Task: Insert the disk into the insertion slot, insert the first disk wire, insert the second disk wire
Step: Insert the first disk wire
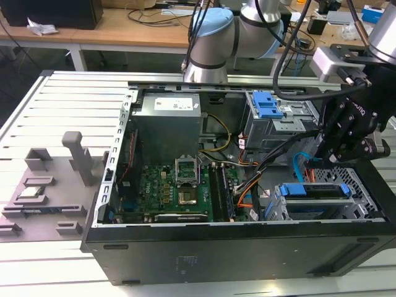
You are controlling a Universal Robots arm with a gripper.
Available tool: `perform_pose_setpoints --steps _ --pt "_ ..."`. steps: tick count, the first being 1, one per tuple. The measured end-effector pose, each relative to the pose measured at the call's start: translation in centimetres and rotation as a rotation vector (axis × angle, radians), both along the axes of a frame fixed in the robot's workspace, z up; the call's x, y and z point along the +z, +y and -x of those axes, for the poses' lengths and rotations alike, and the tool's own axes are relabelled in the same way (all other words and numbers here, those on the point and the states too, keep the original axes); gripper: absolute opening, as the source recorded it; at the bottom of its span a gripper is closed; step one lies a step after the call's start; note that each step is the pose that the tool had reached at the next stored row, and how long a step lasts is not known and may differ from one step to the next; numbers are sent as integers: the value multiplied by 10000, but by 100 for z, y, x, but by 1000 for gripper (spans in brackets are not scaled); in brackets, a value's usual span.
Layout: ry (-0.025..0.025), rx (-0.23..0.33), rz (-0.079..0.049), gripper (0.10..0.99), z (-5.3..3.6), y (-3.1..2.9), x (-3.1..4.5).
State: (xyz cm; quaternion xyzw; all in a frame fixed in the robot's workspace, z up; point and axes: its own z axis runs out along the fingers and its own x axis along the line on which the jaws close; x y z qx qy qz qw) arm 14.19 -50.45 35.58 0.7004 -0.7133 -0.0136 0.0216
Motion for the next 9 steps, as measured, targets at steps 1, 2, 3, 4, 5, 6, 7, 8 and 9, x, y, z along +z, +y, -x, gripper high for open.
perform_pose_setpoints --steps 1,2,3,4,5,6,7,8,9 --pt "0 -1 10 302 0 -1 0" --pt "0 -2 13 302 1 -1 0" --pt "1 -2 13 302 1 -1 -1" --pt "0 -2 14 302 1 -1 -1" --pt "1 -2 17 290 1 -1 -1" --pt "0 -2 19 224 1 -1 -1" --pt "0 -2 22 165 1 -1 -1" --pt "1 -2 23 165 1 -1 -1" --pt "1 -2 27 165 1 -1 -1"
